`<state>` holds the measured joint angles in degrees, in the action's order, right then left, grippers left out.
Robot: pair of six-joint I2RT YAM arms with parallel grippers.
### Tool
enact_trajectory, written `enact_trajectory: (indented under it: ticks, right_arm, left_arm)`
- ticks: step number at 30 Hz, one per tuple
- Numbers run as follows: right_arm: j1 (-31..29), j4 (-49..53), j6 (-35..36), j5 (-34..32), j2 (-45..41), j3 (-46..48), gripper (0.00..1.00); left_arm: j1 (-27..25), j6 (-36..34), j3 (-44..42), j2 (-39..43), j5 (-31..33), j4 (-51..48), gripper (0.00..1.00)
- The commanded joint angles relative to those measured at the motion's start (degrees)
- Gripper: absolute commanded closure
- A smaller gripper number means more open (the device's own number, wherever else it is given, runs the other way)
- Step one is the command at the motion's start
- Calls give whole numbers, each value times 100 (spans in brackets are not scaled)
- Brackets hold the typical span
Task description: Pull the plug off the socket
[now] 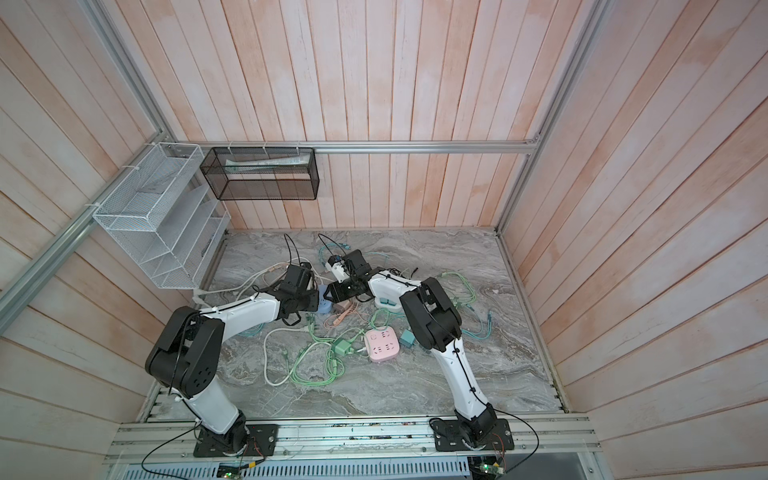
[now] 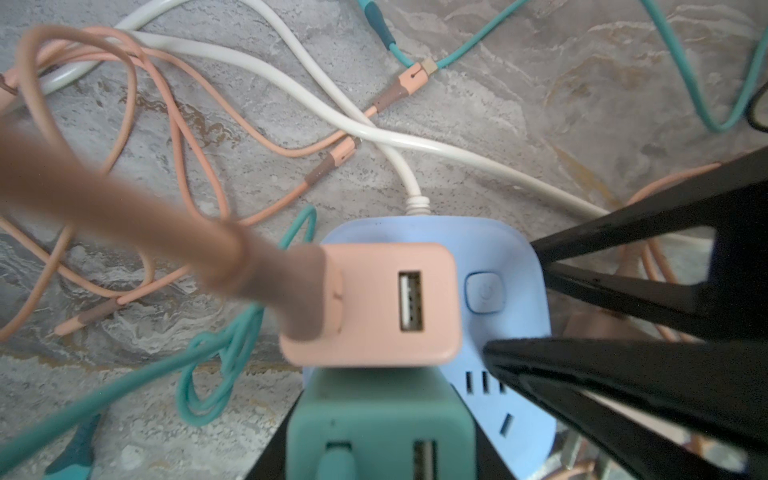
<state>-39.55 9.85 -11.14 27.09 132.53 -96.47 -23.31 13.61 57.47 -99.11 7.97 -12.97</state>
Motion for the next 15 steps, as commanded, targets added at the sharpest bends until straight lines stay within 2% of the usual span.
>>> enact_trajectory:
  ticks: [1, 8, 15]
  right_arm:
    - [-130, 1391, 182, -513, 599, 436, 53]
    - [-124, 1403, 191, -529, 607, 469, 55]
    - [-123, 1402, 191, -538, 625, 479, 55]
  left_arm:
    - [43, 117, 192, 165, -174, 309, 78]
    - [67, 105, 289, 98, -595, 290, 78]
    - [89, 129, 110, 205, -600, 254, 78]
